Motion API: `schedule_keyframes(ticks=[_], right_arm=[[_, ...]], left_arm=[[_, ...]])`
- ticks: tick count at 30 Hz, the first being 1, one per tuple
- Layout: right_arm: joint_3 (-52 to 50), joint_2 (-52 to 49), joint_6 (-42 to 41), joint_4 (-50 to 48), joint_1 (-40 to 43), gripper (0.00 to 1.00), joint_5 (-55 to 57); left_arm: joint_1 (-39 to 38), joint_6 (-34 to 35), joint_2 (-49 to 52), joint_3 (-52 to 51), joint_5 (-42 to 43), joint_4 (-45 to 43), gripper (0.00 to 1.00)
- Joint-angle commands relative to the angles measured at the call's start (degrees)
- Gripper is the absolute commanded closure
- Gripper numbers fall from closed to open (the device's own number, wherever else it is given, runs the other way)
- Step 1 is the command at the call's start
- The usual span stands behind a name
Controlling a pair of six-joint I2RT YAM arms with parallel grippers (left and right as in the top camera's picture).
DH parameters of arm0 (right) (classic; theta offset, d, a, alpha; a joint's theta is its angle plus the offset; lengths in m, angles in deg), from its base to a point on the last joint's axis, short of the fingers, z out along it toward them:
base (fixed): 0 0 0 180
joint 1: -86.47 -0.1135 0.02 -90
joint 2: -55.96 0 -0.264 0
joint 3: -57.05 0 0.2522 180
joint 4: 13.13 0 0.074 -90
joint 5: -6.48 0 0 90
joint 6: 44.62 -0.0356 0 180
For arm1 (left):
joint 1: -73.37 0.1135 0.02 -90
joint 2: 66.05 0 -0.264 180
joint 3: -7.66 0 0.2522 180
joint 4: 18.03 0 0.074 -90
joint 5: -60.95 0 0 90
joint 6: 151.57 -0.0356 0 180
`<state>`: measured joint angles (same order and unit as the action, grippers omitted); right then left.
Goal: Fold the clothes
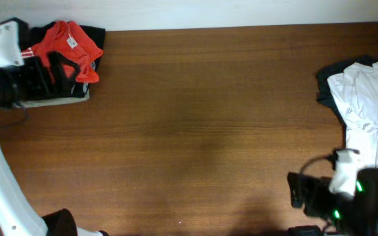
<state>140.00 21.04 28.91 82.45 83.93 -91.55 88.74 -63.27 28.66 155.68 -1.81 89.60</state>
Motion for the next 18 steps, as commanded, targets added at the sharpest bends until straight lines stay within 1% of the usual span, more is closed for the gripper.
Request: schedule_keyframes(ticks=[1,3,5,6,8,12,15,18], right_arm=[[-0.96,6.38,-0.28,-1.29,0.33,0.12,3.10],[-1.05,8.37,-0.28,-1.31,0.33,0.01,3.87],[-1.05,8.70,-0.28,-1.29,0.33,0.01,4.22],[-1.18,8.68,-0.31,-1.68,0.33,0.01,4.22],[-1.29,8.68,-0.31,-2.19,0.33,0.01,4.22],[-1.53,8.68,-0.28,-4.02,0.33,0.01,4.22],[-1.53,8.68,-0.28,-4.26,0.33,0.01,4.22],[-1.53,8.68,-0.31,-4.26,0.33,0.01,4.20]], left_arm=[[-6.56,-2.86,-3.21,-3.80,0.98,-1.68,0.01],[-10.78,-2.49,-5.40,-7.80,0.81,-4.00,0.01],[-14.14,-1.22,-8.33,-12.98,-1.36,-7.17,0.01],[-16.55,0.72,-11.96,-19.21,-4.37,-10.99,0.01],[-18.29,2.58,-16.55,-27.06,-6.43,-15.61,0.01],[-19.39,4.79,-30.95,-47.60,-7.80,-28.35,0.01],[-19.34,4.92,-42.97,-61.18,-8.76,-37.88,0.01],[-19.34,4.87,-51.17,-68.85,-10.80,-43.60,0.01]])
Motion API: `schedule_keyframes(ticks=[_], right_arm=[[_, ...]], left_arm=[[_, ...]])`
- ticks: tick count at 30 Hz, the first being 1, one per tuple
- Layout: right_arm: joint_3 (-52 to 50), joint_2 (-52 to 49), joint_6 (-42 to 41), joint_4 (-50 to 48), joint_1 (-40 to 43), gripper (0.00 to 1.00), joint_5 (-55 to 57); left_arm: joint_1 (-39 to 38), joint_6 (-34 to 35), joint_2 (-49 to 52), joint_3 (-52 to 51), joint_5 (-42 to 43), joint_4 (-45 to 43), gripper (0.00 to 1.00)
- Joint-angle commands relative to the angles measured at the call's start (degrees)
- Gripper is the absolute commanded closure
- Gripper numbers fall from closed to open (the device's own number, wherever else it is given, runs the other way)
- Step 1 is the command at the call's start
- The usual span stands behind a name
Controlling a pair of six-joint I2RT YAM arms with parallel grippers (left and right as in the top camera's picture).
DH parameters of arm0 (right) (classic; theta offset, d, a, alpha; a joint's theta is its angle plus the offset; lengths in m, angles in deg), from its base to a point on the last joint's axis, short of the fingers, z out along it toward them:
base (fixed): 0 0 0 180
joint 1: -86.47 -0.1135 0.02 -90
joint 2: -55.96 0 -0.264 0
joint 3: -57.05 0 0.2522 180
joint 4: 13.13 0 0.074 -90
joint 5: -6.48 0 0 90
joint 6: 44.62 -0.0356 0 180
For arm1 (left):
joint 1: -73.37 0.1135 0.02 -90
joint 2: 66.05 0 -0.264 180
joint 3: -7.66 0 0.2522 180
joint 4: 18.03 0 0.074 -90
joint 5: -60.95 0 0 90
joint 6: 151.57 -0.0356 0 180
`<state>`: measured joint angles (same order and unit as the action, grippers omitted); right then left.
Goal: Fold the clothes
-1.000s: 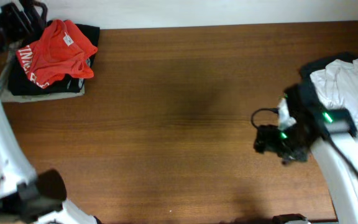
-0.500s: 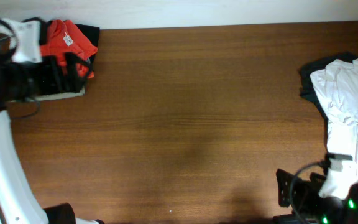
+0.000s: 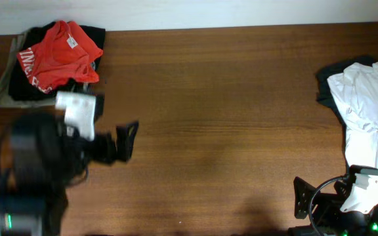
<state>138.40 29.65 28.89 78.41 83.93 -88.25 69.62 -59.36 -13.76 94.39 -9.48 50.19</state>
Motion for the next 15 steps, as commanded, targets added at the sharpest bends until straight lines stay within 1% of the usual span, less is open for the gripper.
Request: schedule_keyframes(ticks=[1,3,5,15], right_arm=[[0.07,0.07,-0.28,-0.22,0.33,0.01,0.90],[0.07,0.07,-0.26,-0.20,0.33,0.01,0.90],[0.07,0.07,-0.28,-0.20,0.33,0.01,0.90],[0.07,0.07,-0.26,-0.20,0.33,0.01,0.90]], left_arm=[[-0.22,0.98,-11.47,-9.97,-4.17,-5.99,0.01],[-0.22,0.98,-15.43,-13.22,-5.57,-7.56,0.01],[-0.22,0.96,-17.07,-14.62,-5.90,-7.72,0.01],[-0.22,0.98,-17.33,-14.86,-5.90,-7.26,0.01]])
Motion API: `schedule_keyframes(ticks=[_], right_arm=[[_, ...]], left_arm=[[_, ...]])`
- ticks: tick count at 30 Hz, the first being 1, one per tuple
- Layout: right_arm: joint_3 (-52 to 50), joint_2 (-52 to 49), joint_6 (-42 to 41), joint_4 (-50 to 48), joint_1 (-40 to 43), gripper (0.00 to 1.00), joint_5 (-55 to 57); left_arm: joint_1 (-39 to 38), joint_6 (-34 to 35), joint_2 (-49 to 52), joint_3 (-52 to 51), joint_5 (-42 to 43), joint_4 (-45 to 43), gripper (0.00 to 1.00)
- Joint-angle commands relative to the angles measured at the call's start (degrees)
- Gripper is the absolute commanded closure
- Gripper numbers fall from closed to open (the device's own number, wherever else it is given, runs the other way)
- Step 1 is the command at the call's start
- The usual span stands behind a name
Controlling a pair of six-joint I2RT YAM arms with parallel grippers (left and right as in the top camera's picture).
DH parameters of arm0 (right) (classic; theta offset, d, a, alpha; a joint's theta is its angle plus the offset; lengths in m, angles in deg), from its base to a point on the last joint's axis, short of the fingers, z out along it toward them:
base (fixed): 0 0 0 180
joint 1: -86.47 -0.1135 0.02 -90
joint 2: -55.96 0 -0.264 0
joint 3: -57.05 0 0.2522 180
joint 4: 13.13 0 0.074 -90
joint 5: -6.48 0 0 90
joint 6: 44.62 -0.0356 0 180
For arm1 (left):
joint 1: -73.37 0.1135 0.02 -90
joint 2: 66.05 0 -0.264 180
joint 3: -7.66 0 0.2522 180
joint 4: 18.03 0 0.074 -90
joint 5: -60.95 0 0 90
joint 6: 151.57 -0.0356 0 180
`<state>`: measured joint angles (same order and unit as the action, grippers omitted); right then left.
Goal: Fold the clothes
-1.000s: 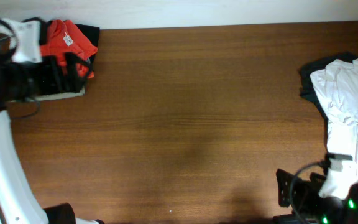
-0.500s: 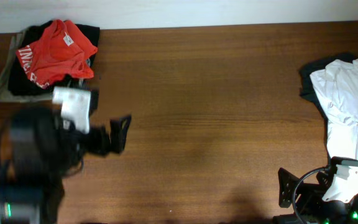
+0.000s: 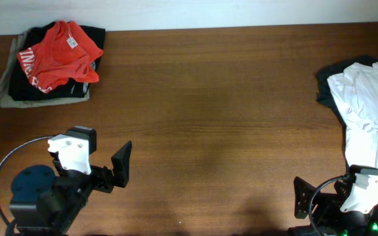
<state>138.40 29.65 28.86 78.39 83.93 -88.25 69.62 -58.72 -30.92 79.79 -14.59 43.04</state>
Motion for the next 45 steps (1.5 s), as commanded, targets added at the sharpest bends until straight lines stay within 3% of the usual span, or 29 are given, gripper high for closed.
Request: schedule_keyframes(ticks=[1,17,22,27,37,45], right_arm=[[0.07,0.07,-0.26,-0.17,0.33,0.01,0.90],[0.07,0.07,-0.22,-0.22,0.33,0.01,0.94],[-1.05,0.28,0.24,-1.49,0.33,0.01,6.84],[-13.20,6.49,7.26,-15.74,0.37,0.01,7.37],[-50.69,20.70,7.26,-56.57,0.33,0.01,6.49],[-63.95,26.12,7.08,-69.99,0.33,0.01,6.49]], left_arm=[[-0.22,0.35,-0.17,-0.26,-0.79,-0.11,0.01],[-0.22,0.35,-0.17,-0.26,-0.76,-0.11,0.01],[-0.22,0.35,-0.17,-0.26,-0.79,-0.11,0.01],[-0.22,0.35,-0.17,-0.26,-0.76,-0.11,0.01],[-0.22,0.35,-0.17,-0.26,-0.76,-0.11,0.01],[-0.22,0.35,-0.17,-0.26,-0.76,-0.11,0.01]])
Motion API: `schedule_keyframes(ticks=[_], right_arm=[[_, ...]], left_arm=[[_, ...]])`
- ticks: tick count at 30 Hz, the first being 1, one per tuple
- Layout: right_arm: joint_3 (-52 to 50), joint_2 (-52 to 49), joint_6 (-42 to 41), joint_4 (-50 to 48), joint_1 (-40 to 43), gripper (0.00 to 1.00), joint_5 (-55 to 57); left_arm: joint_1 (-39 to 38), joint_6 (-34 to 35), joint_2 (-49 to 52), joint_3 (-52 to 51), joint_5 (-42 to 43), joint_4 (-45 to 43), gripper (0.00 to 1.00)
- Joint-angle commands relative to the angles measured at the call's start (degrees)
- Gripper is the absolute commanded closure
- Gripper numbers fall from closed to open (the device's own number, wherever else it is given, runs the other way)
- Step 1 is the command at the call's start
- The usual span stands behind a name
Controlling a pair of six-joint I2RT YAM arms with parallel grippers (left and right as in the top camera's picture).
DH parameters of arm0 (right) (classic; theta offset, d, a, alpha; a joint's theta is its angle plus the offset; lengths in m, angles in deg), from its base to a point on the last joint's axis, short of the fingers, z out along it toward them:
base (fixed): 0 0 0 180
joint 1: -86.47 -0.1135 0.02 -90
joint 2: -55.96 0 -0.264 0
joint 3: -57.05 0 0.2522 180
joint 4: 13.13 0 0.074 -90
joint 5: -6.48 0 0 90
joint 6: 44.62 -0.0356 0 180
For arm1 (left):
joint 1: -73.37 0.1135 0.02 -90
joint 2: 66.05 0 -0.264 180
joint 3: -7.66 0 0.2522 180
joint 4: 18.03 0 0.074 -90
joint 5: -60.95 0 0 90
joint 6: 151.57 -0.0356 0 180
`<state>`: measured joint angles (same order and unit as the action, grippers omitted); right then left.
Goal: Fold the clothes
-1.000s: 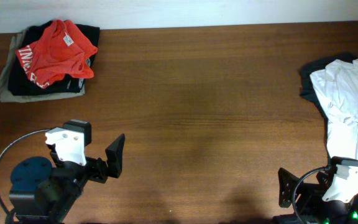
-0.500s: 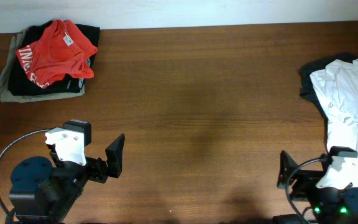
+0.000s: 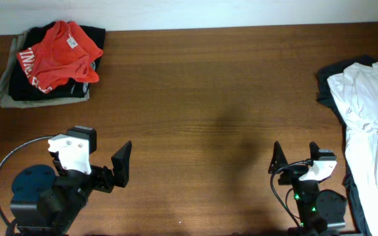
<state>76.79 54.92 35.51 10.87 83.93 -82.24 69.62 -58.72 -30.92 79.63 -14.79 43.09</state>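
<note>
A folded stack sits at the far left corner: a red garment (image 3: 58, 52) on top of black and grey pieces. An unfolded white shirt (image 3: 366, 111) lies crumpled at the right edge, partly over a dark garment (image 3: 325, 78). My left gripper (image 3: 122, 164) hovers near the front left, its fingers spread and empty, well clear of the stack. My right gripper (image 3: 277, 158) is at the front right, just left of the white shirt and not touching it. Only a narrow side of its fingers shows.
The brown wooden table (image 3: 202, 98) stretches between the two piles. Its far edge meets a white wall (image 3: 241, 10). Both arm bases and their cables occupy the front corners.
The right arm has shifted left and up from the front right corner, with its gripper now pointing toward the table's middle. The left arm and both clothing piles are unchanged.
The left gripper was first at the stack in the far left corner, over the red garment. Then it was away from the stack above the left of the table, then near the front left. The right arm stayed at the front right, now turned inward.
</note>
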Motion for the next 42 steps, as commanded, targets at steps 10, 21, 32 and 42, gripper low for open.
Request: schedule_keyframes(ticks=[10,21,32,42], right_arm=[[-5.66,0.85,0.66,-9.01,1.25,0.01,1.57],[-5.66,0.83,0.63,-5.70,5.97,0.01,0.52],[-5.66,0.83,0.63,-5.70,6.43,0.01,0.52],[-5.66,0.83,0.63,-5.70,6.43,0.01,0.52]], left_arm=[[-0.22,0.35,-0.17,-0.11,-0.57,-0.15,0.01],[-0.22,0.35,-0.17,-0.11,-0.57,-0.15,0.01],[-0.22,0.35,-0.17,-0.11,-0.57,-0.15,0.01],[-0.22,-0.07,-0.17,-0.11,-1.05,7.13,0.01]])
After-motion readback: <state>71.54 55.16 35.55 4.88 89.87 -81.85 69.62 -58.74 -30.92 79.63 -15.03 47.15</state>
